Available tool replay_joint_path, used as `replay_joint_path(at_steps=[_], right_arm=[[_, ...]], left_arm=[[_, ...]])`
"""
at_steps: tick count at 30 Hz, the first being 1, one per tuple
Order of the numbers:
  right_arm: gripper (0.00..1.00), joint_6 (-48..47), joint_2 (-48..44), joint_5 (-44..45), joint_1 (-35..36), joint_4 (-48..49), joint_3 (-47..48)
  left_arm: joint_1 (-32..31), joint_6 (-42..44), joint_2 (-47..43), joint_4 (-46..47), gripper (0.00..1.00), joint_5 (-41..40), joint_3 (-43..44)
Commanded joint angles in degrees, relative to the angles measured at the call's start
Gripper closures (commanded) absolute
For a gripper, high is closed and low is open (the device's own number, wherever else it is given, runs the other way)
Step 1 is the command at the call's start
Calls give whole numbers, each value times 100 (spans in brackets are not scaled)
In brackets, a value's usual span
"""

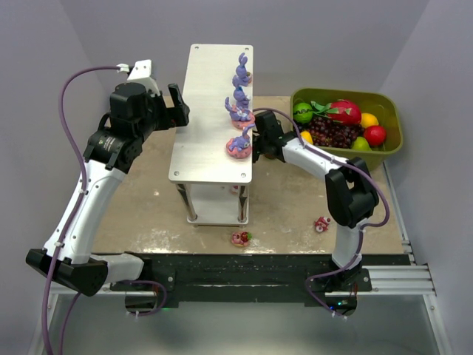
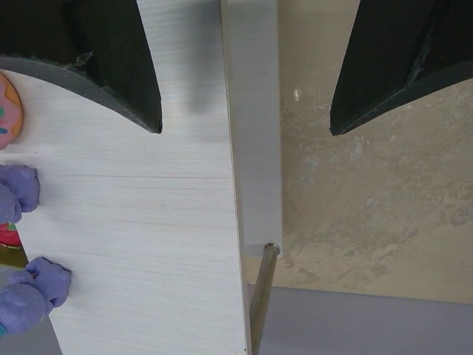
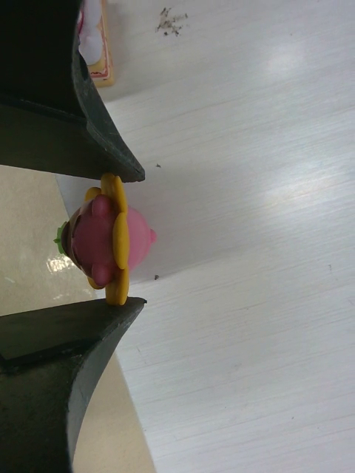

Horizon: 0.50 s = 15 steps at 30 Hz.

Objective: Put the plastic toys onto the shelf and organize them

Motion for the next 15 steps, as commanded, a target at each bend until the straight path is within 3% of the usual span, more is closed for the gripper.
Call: replay_joint_path(at_steps=[1, 15], right_arm=[[70, 103, -310, -648, -110, 95, 177], [64, -205, -20, -1097, -119, -81, 317]], left_arm=[[52, -98, -81, 70, 0, 8, 73], [52, -256, 51, -115, 0, 87, 284]])
